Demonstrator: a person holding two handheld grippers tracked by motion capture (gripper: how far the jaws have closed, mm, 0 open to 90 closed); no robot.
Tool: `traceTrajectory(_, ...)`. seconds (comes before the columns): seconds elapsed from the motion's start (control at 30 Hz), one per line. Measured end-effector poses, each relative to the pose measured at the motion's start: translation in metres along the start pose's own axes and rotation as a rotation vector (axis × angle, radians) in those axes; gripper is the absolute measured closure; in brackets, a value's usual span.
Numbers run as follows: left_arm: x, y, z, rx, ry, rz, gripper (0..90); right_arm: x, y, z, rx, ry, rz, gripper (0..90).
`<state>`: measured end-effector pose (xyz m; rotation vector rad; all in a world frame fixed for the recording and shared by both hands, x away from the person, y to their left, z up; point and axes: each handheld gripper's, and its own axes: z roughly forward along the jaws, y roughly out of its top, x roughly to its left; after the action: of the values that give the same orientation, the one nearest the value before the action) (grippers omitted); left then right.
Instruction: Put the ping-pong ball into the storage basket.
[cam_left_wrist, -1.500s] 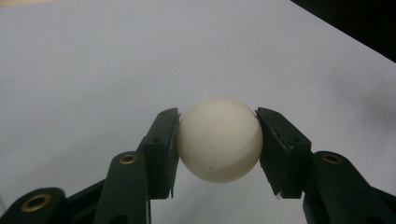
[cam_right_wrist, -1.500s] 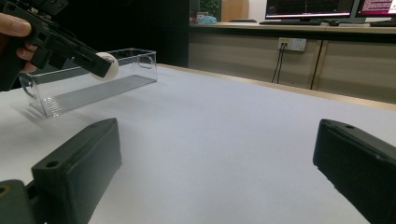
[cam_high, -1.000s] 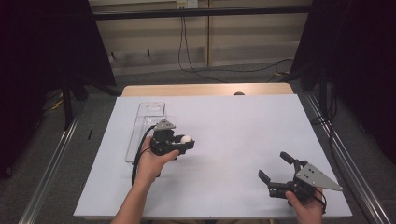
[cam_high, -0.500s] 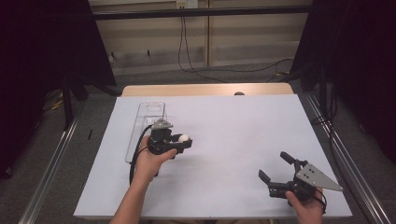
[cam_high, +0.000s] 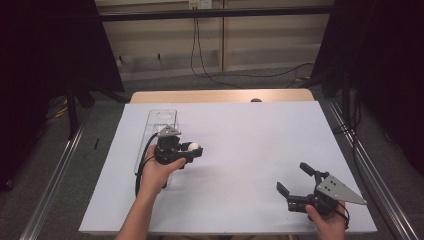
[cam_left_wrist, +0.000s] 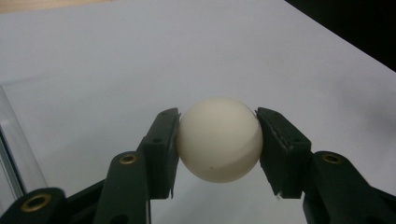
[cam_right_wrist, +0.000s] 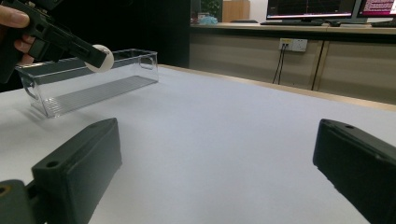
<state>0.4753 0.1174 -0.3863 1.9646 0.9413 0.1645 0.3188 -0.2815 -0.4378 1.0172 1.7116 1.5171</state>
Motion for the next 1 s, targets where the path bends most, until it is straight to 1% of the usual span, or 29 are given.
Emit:
traceTrajectory(0.03,-0.0001,0.0002,-0.0002,0.004,0.005,0.001,51.2,0.0,-0.0001,0.0,0.0,0.001,0.0,0.7)
traceTrajectory(0.1,0.0003,0.0001,-0.0002,0.001,-0.001,0.0,51.1,0.0,0.0,0.0001,-0.002,-0.003,0.005,0.7)
traceTrajectory(0.13,0.0011,0.0001,-0.0005,0.002,0.0,0.007,51.1,-0.0002,0.0,0.0001,-0.002,-0.003,0.004,0.7)
traceTrajectory(0.17,0.0012,-0.0001,-0.0003,-0.003,-0.006,0.0,51.1,-0.0002,0.0001,0.0,-0.003,-0.004,0.004,0.7)
traceTrajectory(0.4,0.0029,0.0006,-0.0031,0.005,0.021,0.008,51.2,-0.0002,-0.0001,0.0,0.004,0.004,0.001,0.7)
traceTrajectory(0.43,0.0026,0.0005,-0.003,-0.001,0.019,-0.002,51.2,0.0001,-0.0002,0.0002,0.002,0.002,0.002,0.7)
traceTrajectory(0.53,0.0038,0.0009,-0.0045,0.0,0.021,0.004,51.2,-0.0002,-0.0001,0.0001,0.003,0.003,0.001,0.7)
traceTrajectory(0.57,0.0039,0.0008,-0.0044,-0.008,0.016,-0.001,51.2,-0.0002,0.0,0.0001,0.002,0.0,0.005,0.7)
traceTrajectory(0.6,0.004,0.0009,-0.0053,-0.001,0.022,0.001,51.2,-0.0003,0.0,0.0001,0.002,-0.001,0.005,0.7)
traceTrajectory(0.63,0.0051,0.001,-0.0059,0.004,0.023,0.012,51.2,-0.0004,-0.0001,-0.0001,0.003,0.003,0.002,0.7)
traceTrajectory(0.7,0.0051,0.0007,-0.006,-0.003,0.023,-0.004,51.2,0.0002,-0.0001,0.0,0.003,0.003,0.003,0.7)
traceTrajectory(0.8,0.006,0.0008,-0.0072,-0.009,0.022,-0.007,51.2,0.0001,-0.0001,0.0001,0.002,0.002,0.001,0.7)
traceTrajectory(0.83,0.0064,0.0012,-0.0081,-0.004,0.026,-0.003,51.1,-0.0001,-0.0001,0.0001,0.0,0.002,-0.001,0.7)
traceTrajectory(0.87,0.0068,0.0011,-0.0083,-0.01,0.023,-0.007,51.2,-0.0003,-0.0001,0.0001,-0.001,0.0,-0.002,0.7)
traceTrajectory(0.9,0.0069,0.0012,-0.0083,-0.012,0.024,-0.009,51.1,-0.0002,0.0001,0.0001,-0.002,-0.002,0.003,0.8)
traceTrajectory(0.93,0.0076,0.0016,-0.0089,-0.006,0.029,-0.003,51.2,-0.0004,0.0002,0.0001,-0.003,-0.003,0.003,0.8)
traceTrajectory(0.97,0.0082,0.0014,-0.0087,-0.011,0.023,-0.003,51.1,-0.0006,0.0003,-0.0001,-0.003,0.0,0.004,0.8)
traceTrajectory(1.0,0.0079,0.0014,-0.0087,-0.009,0.026,-0.008,51.2,-0.0007,0.0004,-0.0002,-0.002,-0.002,0.005,0.8)
